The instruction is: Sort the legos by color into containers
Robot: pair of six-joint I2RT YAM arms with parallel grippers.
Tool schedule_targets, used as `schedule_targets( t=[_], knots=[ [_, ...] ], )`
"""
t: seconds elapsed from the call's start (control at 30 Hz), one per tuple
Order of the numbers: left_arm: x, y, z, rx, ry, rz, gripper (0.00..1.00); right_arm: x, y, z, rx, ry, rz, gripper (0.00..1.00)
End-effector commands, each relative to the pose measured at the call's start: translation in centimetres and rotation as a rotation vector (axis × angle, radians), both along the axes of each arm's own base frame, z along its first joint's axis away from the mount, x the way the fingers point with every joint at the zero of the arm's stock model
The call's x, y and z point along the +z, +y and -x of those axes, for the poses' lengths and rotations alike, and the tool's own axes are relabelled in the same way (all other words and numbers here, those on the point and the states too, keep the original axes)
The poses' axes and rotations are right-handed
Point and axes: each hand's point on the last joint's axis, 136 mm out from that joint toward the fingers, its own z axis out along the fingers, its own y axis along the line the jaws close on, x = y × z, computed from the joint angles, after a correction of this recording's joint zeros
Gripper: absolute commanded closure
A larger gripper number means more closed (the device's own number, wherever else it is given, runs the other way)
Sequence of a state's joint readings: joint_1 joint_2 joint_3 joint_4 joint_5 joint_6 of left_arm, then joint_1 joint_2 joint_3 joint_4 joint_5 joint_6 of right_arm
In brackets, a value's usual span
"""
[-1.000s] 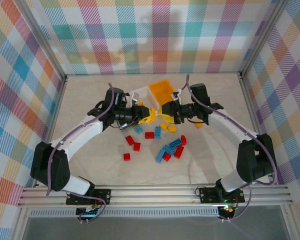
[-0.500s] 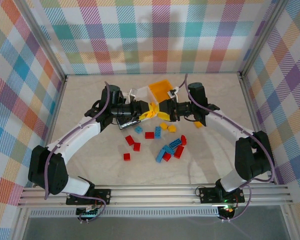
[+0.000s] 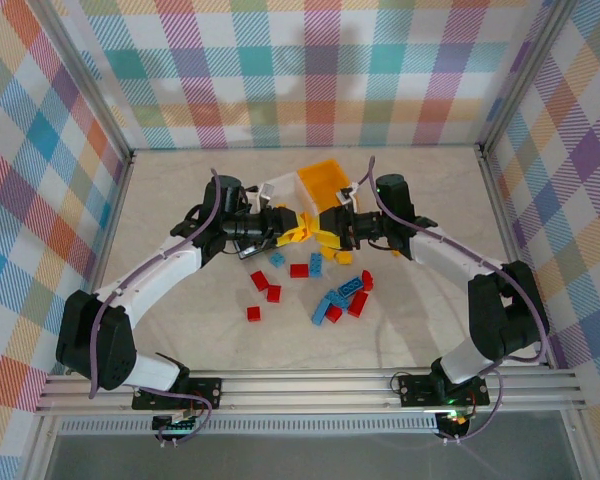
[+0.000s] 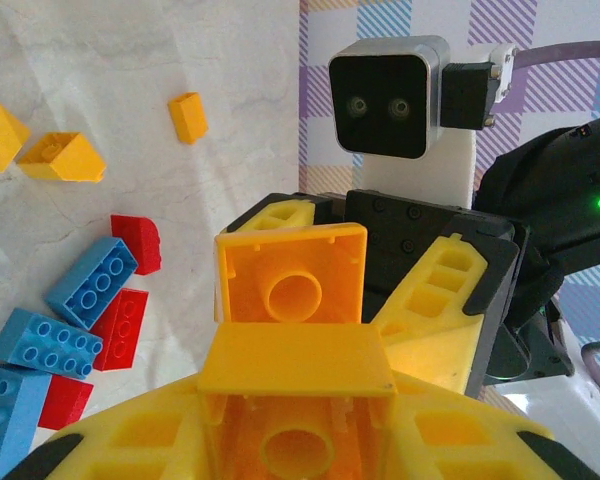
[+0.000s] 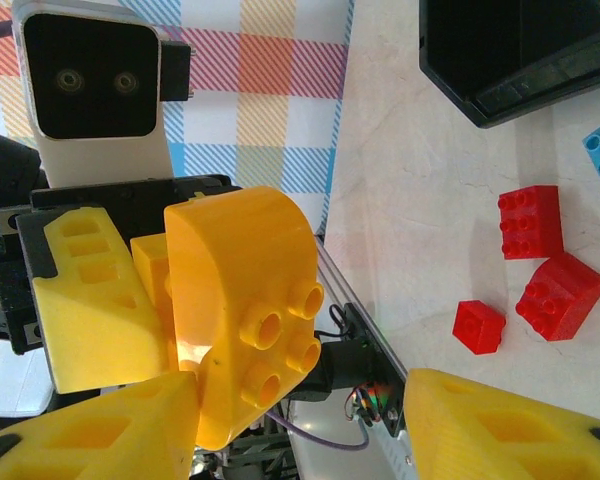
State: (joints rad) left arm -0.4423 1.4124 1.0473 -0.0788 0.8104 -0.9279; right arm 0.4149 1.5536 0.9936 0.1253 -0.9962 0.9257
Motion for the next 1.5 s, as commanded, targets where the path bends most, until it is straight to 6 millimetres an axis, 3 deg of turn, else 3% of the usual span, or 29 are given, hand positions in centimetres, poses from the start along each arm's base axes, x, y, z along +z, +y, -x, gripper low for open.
schedule_targets(
  t=[0.0,0.23,0.5,0.63,0.8,1.03,1.1,1.23,1.47],
  knots=[
    [2.2,-0.1,0.5,-0.029,-0.048,0.054,0.74,-1.2,0.1,0.3,-0.01,0.018,0.017,0.45],
    [1.4,0.0,0.2,-0.028,-0.039,0.028,0.82,-1.8,0.2,0.1,-0.017,0.035,0.021,0.45],
    [-0.1,0.4,-2.3,0.003,-0.009,-0.042,0.89,-3.1,0.5,-1.8,-0.055,0.056,0.057,0.46],
    [-0.8,0.5,-2.3,-0.022,-0.012,-0.097,0.89,-4.2,-0.7,-2.4,-0.09,0.069,0.093,0.45],
    [-3.7,1.5,-0.8,-0.034,0.059,-0.179,0.9,-6.5,-3.1,-2.5,-0.133,0.102,0.196,0.44],
    [-5.7,3.1,-0.7,-0.012,0.07,-0.314,0.9,-9.2,-4.7,-2.0,-0.106,0.091,0.488,0.41],
    [-6.1,3.9,-1.4,0.005,0.067,-0.403,0.9,-9.4,-4.8,-1.9,-0.103,0.092,0.515,0.4],
    [-6.7,5.2,-4.8,0.068,0.033,-0.567,0.9,-9.4,-5.1,-1.6,-0.112,0.095,0.53,0.4],
    [-7.8,5.1,-11.3,0.098,-0.052,-0.768,0.9,-8.6,-6.3,-0.3,-0.106,0.075,0.58,0.37]
  ],
)
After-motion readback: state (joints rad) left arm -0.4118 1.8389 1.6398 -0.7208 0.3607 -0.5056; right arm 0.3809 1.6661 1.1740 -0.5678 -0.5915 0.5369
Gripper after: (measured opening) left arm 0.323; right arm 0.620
